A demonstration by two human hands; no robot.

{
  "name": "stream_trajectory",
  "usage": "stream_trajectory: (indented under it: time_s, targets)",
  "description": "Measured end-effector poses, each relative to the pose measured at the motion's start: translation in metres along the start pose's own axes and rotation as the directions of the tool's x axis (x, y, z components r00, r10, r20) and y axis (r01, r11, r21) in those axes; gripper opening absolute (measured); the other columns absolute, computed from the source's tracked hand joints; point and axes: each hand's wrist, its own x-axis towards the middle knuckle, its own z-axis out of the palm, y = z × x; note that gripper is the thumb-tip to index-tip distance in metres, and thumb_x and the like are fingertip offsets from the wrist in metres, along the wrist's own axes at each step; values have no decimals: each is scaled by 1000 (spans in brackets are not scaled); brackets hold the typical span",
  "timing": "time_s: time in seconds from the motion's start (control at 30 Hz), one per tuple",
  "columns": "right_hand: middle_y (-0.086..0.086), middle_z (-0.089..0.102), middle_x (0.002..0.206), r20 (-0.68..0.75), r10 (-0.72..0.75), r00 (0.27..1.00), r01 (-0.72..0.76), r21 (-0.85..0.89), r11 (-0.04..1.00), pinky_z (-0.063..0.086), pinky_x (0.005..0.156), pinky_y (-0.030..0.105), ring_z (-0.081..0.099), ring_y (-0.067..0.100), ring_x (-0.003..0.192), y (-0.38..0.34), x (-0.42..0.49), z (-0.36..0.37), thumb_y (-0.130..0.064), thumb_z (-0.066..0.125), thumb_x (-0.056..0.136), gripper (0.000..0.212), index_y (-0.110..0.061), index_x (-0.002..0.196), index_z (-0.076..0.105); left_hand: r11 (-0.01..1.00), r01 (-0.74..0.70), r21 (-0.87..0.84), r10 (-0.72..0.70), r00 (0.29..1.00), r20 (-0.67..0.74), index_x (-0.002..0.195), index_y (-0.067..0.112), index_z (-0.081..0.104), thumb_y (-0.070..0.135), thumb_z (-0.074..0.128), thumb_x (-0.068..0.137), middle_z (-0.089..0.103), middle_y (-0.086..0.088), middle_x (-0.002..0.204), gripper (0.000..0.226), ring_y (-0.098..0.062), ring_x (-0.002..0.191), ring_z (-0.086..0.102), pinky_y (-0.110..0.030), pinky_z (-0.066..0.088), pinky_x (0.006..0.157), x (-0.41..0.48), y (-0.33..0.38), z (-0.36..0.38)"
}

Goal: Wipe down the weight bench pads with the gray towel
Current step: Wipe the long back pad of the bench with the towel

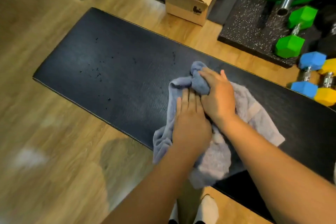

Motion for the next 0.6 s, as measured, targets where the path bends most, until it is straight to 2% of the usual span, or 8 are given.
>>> stream_trajectory:
  time_s: [0.1,0.17,0.23,0.37,0.43,0.5,0.57,0.6]
  targets:
    - [-1,57,132,120,-94,988,82,107,991,19,117,29,47,12,128,-7,-80,0,-24,44,75,54,-12,124,63,971,8,-237,-10,1000,-8,147,3,29,35,27,88,29,-18,154,67,-32,143,23,-48,15,118,-80,5,10]
    - [-3,56,131,116,-158,981,141,138,980,22,117,36,48,11,127,-4,-110,-2,-23,46,78,48,-12,121,64,953,2,-304,8,999,31,138,0,46,31,37,84,44,-20,144,63,-34,135,40,-47,20,114,-110,11,10]
    - [-1,60,128,98,-206,974,195,111,975,17,118,43,52,12,124,5,-103,-3,-18,53,82,39,-11,118,67,956,24,-293,-15,999,32,136,3,49,32,42,83,48,-17,142,62,-30,132,45,-43,20,114,-102,13,11]
    - [9,63,127,90,-171,981,176,-55,983,4,120,43,54,21,123,23,-39,-6,-3,65,77,42,-10,118,67,974,-12,-228,4,999,-33,142,4,36,31,42,84,42,-15,146,64,-30,134,42,-42,11,117,-29,12,10]
    - [9,60,131,60,-137,989,144,-132,981,4,119,47,52,24,127,28,-1,-11,-11,59,83,40,-15,122,65,988,-30,-149,26,999,-34,147,4,27,30,37,89,30,-16,153,65,-29,142,27,-43,6,120,9,12,-4]
    - [5,58,133,43,-106,993,113,-258,959,3,118,49,51,25,126,30,29,-15,-20,58,86,40,-24,126,62,989,-27,-148,25,1000,-10,150,5,15,29,35,93,18,-15,157,65,-28,145,13,-43,1,120,35,16,-19]
    - [1,57,133,20,-73,997,75,-388,919,5,118,50,51,25,123,31,41,-14,-21,60,85,44,-33,127,59,990,5,-144,-5,1000,-3,150,5,13,27,38,93,15,-15,158,66,-28,146,8,-43,0,119,43,20,-21]
    - [2,56,134,5,-55,998,52,-396,917,6,118,50,50,26,124,28,37,-14,-20,60,85,45,-33,128,59,988,12,-156,-15,1000,-18,150,5,14,27,39,92,16,-15,157,67,-28,147,7,-43,1,120,37,20,-19]
